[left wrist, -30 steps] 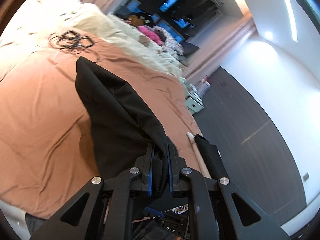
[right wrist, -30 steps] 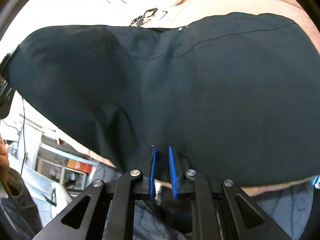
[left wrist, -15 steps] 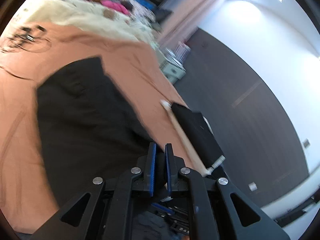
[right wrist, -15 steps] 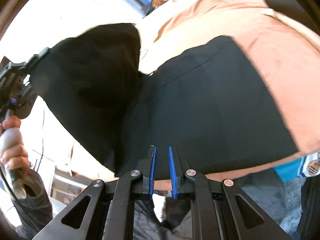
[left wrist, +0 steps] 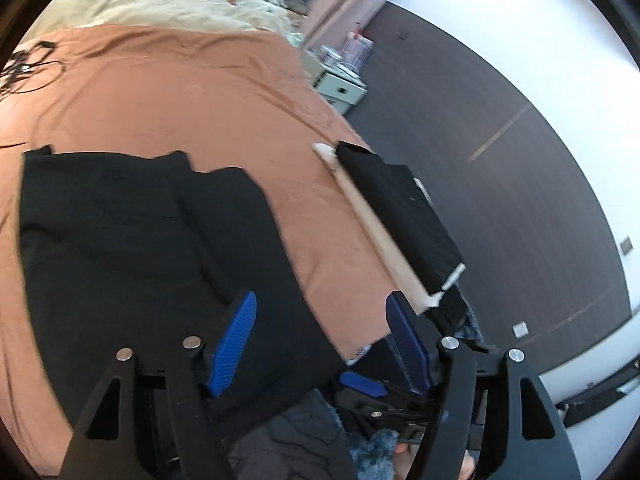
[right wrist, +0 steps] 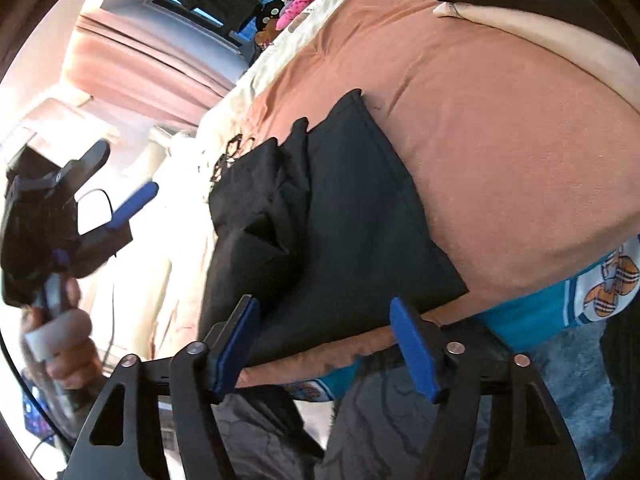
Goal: Fold large clothes
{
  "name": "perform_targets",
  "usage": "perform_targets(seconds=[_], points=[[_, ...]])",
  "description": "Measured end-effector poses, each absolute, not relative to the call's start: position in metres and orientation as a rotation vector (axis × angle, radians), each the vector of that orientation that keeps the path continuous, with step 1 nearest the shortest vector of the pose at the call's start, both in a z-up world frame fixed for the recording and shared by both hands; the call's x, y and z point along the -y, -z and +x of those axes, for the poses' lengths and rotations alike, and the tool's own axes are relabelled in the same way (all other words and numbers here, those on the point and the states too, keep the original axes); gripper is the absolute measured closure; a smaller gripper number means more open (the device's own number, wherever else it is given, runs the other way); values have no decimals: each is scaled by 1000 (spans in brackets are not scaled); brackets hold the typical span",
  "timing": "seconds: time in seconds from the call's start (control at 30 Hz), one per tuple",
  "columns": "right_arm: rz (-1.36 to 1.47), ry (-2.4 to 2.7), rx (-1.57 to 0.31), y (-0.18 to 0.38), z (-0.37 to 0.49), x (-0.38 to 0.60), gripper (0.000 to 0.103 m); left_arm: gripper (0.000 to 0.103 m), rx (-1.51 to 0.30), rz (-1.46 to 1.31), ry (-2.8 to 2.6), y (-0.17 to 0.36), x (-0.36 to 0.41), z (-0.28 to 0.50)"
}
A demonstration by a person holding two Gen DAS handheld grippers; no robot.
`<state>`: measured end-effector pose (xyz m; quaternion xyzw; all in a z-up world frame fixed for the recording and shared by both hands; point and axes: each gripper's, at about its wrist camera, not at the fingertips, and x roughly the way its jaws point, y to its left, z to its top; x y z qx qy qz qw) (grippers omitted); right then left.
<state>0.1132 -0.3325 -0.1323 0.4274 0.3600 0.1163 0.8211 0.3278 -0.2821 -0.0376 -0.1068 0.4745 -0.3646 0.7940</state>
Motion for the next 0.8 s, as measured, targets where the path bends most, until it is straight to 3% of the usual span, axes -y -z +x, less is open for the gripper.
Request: perform_targets(seconds=[0.13,0.57,0.67,0.73,0.8], points=[[943,-308,-763,133,128,328,17,35,-1017,-241,708,42,251,331],[1040,-348,-841,142,193,288,17,35,-1036,-356,468,91,145,339],[1041,-310,-872,145,207,280,33,35,-1068,-397,427,113,127,341],[1031,-314,-869,145,213,277,80,35,-1087,-411,406,124,120,341],[1014,-334,-848,137,216,275,85,35,-1107,-424,396,135,115,341]])
